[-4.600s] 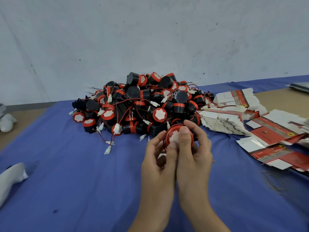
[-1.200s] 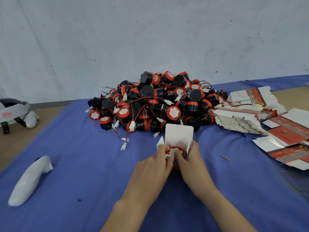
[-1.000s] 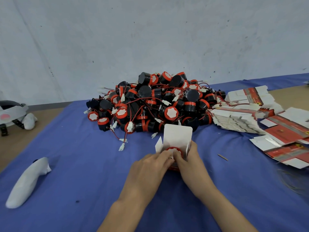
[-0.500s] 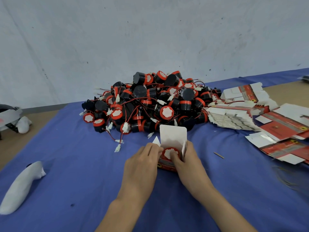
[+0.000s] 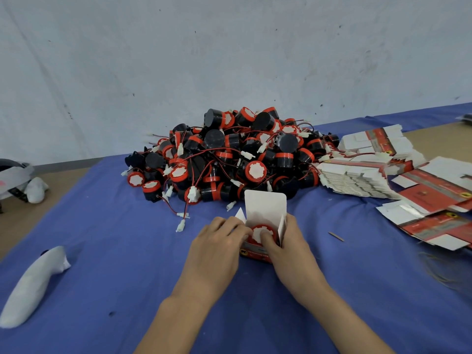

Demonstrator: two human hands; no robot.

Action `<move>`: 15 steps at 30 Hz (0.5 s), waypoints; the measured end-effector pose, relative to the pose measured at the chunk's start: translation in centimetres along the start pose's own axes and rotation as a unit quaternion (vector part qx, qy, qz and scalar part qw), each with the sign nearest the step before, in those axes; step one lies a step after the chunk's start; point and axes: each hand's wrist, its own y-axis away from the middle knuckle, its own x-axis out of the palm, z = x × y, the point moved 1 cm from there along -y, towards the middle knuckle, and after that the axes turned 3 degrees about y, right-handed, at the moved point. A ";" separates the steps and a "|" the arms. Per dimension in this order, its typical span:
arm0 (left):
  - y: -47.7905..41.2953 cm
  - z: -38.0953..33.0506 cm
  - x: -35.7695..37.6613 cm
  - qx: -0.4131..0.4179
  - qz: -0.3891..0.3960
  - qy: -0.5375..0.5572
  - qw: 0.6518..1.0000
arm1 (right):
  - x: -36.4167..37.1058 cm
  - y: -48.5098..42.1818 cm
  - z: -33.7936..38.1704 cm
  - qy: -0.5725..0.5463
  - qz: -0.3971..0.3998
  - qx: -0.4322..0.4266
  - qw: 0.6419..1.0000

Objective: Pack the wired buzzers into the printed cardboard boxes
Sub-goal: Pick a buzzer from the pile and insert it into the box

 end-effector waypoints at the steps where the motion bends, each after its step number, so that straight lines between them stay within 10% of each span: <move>1: 0.0 -0.1 -0.1 -0.005 -0.003 0.003 1.000 | 0.0 0.0 0.0 0.003 0.000 0.001 1.000; 15: -0.9 -1.1 -0.6 -0.078 0.021 0.009 0.997 | 0.0 0.2 0.1 0.000 0.001 -0.015 1.000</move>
